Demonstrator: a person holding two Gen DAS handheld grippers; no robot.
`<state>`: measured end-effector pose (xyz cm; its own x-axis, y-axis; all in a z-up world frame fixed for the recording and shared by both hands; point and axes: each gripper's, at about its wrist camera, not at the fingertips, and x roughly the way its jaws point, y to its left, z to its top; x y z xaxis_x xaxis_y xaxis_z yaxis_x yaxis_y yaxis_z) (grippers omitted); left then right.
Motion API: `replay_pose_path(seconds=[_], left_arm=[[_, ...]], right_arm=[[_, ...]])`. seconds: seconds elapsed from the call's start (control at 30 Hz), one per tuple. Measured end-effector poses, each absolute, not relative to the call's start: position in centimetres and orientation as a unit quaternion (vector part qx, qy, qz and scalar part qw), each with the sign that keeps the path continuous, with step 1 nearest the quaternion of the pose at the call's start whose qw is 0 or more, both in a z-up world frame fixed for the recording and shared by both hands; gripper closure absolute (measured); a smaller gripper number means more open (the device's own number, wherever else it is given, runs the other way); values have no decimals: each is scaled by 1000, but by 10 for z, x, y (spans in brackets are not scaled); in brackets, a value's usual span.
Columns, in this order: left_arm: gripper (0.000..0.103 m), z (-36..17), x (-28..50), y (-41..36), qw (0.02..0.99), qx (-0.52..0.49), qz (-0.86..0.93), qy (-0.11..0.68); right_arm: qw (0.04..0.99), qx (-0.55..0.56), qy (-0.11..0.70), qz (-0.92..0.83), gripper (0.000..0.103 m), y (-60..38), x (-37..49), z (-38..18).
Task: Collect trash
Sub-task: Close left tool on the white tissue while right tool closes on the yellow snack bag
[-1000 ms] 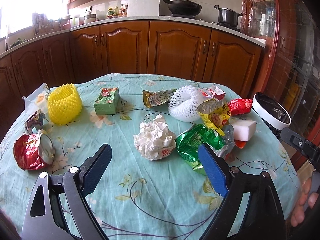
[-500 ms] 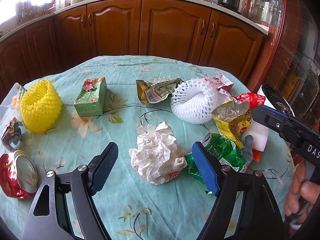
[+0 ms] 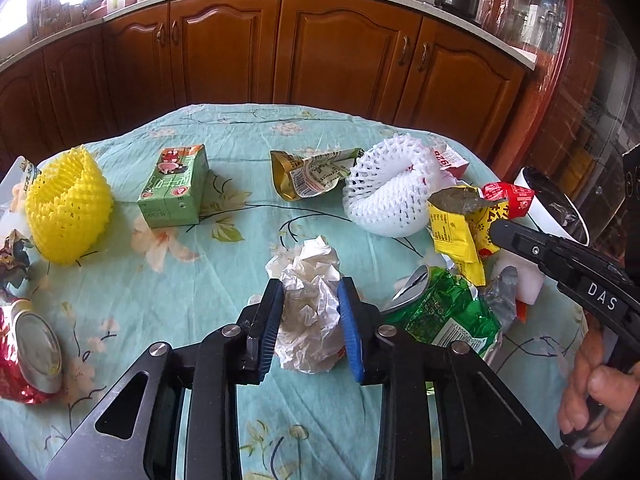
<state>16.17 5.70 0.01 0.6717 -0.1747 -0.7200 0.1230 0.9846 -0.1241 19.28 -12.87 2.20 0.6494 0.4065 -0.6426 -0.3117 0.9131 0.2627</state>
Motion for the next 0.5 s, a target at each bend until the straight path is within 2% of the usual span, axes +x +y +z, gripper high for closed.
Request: replay_pose_path(seconds=[0.23,0.5], left_arm=[[78,34,143,55,929,-37,-90,357],[78,61,132,19,933,-28,-139,332]], right_arm=[[912,81,344,207,100,-140,177,42],[926,98,311,192,100,-173,156,68]])
